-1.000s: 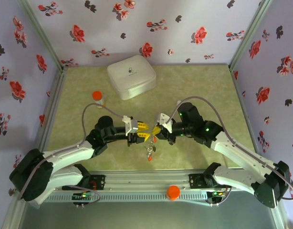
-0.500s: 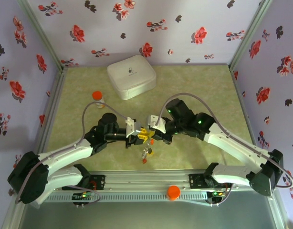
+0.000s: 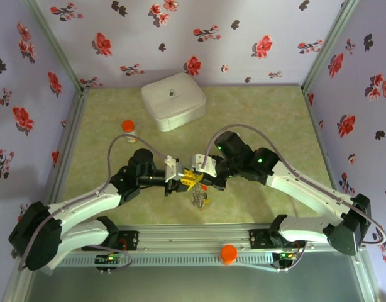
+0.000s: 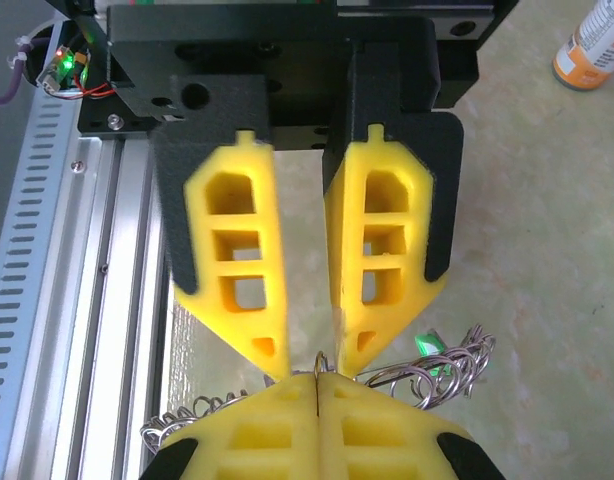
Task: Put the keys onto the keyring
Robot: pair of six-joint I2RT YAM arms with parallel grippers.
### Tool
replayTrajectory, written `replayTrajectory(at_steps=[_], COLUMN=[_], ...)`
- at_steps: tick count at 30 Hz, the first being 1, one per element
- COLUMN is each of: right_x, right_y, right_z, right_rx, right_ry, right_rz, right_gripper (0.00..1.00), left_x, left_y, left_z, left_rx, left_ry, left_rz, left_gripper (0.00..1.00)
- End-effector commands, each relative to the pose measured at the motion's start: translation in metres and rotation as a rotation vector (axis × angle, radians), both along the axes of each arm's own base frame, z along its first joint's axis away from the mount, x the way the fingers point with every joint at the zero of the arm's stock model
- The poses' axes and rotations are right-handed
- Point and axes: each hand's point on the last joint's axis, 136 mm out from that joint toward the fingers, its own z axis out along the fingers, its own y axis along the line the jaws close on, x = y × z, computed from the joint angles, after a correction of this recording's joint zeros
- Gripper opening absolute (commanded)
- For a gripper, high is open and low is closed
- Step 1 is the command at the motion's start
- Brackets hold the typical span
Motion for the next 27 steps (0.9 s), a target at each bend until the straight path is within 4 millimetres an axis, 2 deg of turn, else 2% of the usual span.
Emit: replayTrajectory(at_steps=[1,7,10,11,12,13,15,23,27], right_x=[-0.003,-0.005,-0.001,0.001,0.006,0.011,0.013,0.02,0.01], right_y=[0.013,0.016,0.016,0.014,0.011,0.007,0.001,-0.014,-0.016], right_z=[0.019,0.02,0.025,0.027,0.028,0.031,0.033,0.02,0.01], right_rx=[0.07,0.079,0.116,0.15,0.192,0.236,0.305,0.328,0.308], right_ry=[-0.016,-0.004,0.014,0.03,0.057,0.079,0.122,0.299,0.317], right_rz=[0.041,0.045,-0.003,-0.027,-0.08,-0.118,-0.17,-0.414,-0.383], right_gripper=[0.0,0.0,0.0,0.06,0.21,0.29,0.37,0.38,0.4], left_x=[0.0,-0.001,-0.002,-0.001,-0.001,0.0,0.003,0.022,0.024], left_y=[-0.002,-0.002,-0.002,-0.001,-0.001,-0.001,-0.001,-0.005,-0.007], left_z=[0.013,0.01,0.01,0.009,0.01,0.01,0.01,0.014,0.014], left_rx=[-0.019,-0.004,-0.006,-0.006,-0.013,-0.02,-0.045,-0.111,-0.121], left_ry=[-0.027,-0.027,-0.033,-0.035,-0.042,-0.046,-0.063,-0.116,-0.115], left_rz=[-0.026,-0.032,-0.032,-0.026,-0.019,-0.007,0.022,0.166,0.176], left_gripper=[0.16,0.0,0.0,0.0,0.0,0.0,0.0,0.0,0.0])
